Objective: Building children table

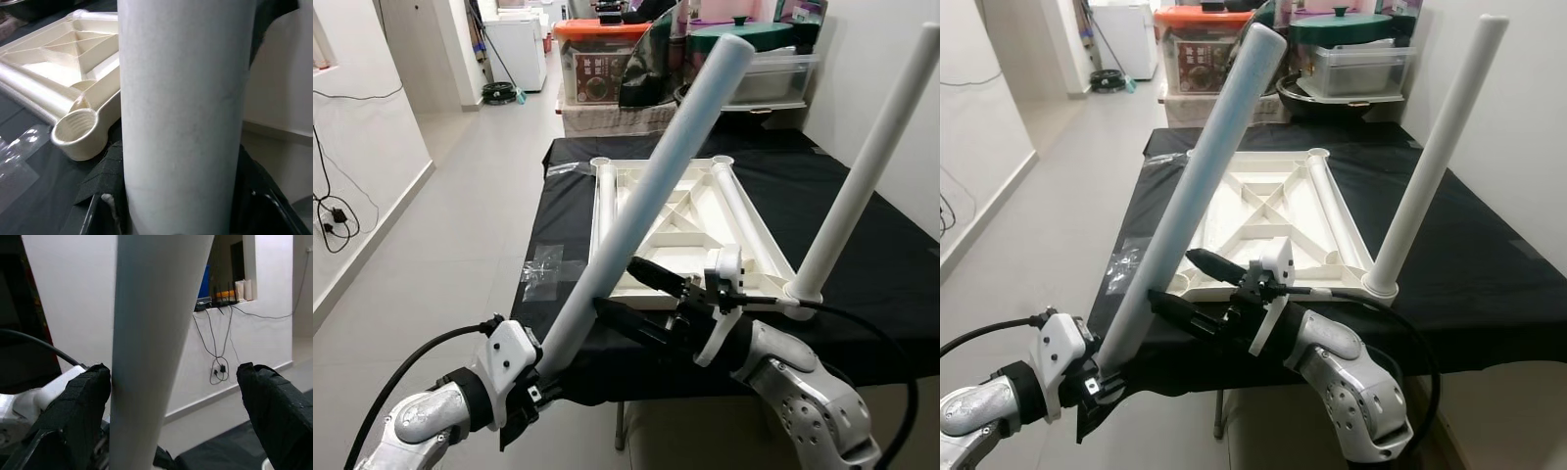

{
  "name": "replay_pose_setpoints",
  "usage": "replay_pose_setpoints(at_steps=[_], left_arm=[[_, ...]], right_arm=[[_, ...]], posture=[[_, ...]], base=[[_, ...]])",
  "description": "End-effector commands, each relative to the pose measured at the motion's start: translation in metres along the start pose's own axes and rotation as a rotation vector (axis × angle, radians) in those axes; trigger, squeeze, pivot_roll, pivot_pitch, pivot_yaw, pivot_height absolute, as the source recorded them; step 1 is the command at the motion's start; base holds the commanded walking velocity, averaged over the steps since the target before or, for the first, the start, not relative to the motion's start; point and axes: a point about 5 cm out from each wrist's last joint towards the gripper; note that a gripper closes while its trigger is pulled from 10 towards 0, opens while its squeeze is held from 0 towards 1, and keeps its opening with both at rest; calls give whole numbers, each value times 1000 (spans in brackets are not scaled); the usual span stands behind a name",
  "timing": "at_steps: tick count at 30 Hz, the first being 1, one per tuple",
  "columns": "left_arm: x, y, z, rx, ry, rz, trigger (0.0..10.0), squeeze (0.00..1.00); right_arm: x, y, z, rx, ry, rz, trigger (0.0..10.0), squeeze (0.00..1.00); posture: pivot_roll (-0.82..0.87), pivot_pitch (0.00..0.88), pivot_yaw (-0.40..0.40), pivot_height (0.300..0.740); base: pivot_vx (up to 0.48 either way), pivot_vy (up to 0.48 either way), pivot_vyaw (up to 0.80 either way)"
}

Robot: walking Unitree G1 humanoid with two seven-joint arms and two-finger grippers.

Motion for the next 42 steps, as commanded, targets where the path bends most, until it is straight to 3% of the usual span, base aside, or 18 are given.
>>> replay_pose_setpoints(at_steps=[1,5,15,16,23,30,32,34,42], left_arm=[[2,1,2,-13,-38,26,10000,0],[-1,9,19,-75,-139,55,10000,0],[-14,19,40,-151,-217,41,10000,0],[-18,19,44,-161,-222,28,10000,0],[-24,17,46,-168,-214,-22,10000,0],[-21,13,41,-149,-201,-27,10000,0],[-18,12,39,-140,-194,-20,10000,39],[-11,9,35,-124,-169,-2,10000,1000],[15,13,27,-186,-11,-39,10000,1000]], right_arm=[[1,-4,5,9,29,47,10000,0],[5,-11,18,-47,45,121,10000,0],[7,-18,28,-98,35,188,10000,0],[6,-17,28,-122,30,196,0,0],[0,-10,24,-198,4,188,0,0],[-1,-9,25,-209,12,166,0,0],[-1,-9,25,-206,15,158,0,0],[-2,-9,25,-204,16,146,0,0],[-9,-2,20,-235,-23,118,0,0]], posture=[[-27,0,-12,740],[-30,0,-9,740],[-50,0,1,740],[-57,0,5,740],[-54,0,0,740],[-42,0,-7,740],[-40,0,-6,740],[-39,0,-4,740],[-38,0,-1,740]], base=[[0,0,0],[0,0,0],[0,0,0],[0,0,0],[0,0,0],[0,0,0],[0,0,0],[0,0,0],[0,0,0]])
Point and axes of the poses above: a point about 5 cm out from each wrist's last joint towards the gripper, its own z axis pointing out of the wrist towards the gripper, its own y axis along the axis of the wrist's last joint, x = y × z, and after that the axes turned 14 degrees about z, right-handed
